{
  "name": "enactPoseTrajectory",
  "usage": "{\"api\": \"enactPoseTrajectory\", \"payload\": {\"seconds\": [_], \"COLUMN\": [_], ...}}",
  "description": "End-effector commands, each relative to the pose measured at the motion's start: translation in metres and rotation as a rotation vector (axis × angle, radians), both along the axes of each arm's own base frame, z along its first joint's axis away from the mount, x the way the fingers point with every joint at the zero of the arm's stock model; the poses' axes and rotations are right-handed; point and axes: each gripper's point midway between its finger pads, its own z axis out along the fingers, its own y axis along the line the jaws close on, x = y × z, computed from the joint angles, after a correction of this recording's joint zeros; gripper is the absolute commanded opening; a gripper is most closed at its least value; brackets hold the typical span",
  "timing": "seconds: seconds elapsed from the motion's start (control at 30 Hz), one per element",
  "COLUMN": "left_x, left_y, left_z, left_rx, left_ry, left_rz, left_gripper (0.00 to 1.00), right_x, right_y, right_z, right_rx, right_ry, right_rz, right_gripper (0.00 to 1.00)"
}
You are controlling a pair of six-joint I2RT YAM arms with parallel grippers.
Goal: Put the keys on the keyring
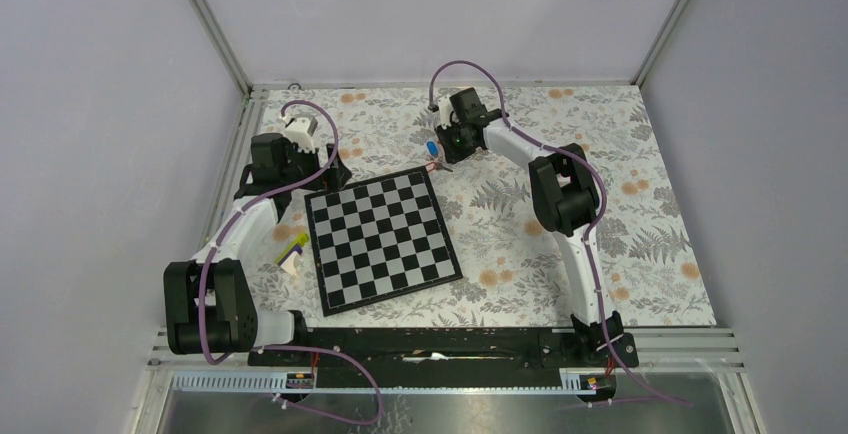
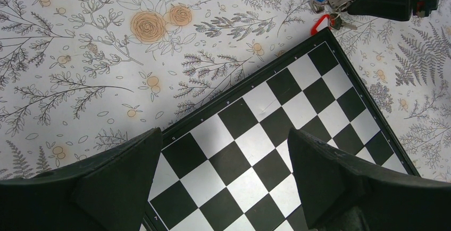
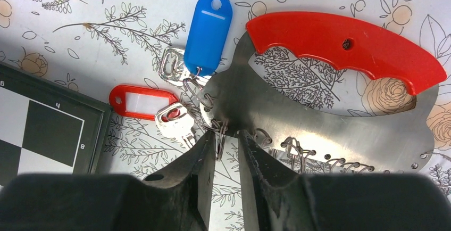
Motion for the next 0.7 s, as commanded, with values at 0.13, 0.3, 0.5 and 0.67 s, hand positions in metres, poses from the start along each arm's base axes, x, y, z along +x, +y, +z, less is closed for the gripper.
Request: {"api": "enactPoseTrajectory", "payload": {"seconds": [0.13,0.3,0.5,0.67], "left_x": [0.012,0.012,0.011,0.011], "left_y": [-0.001,-0.001,-0.002,-0.002], "left_z": [0.023,0.025,0.027,0.027], "left_rx": [-0.001,-0.004,-0.005,-0.007], "left_ry": [-0.081,-0.085,-0.089,-0.09], "left_rz": [-0.022,-0.023,-0.025,-0.027], "left_gripper": [0.99,0.99,0.99,0.99], "right_x": [0.001,0.001,0.001,0.002], "right_y": [-0.002,-0.004,-0.006,-0.007], "right_z": [0.021,0.03,0.031,0.039], "right_rx": [-0.001,-0.004,-0.012,-0.012], "right_ry": [-0.033,-0.055,-0.06,-0.077], "right_rz": [0.001,0.004,0.005,0.005], "right_gripper": [0.26,0.24,0.17,0.11]}}
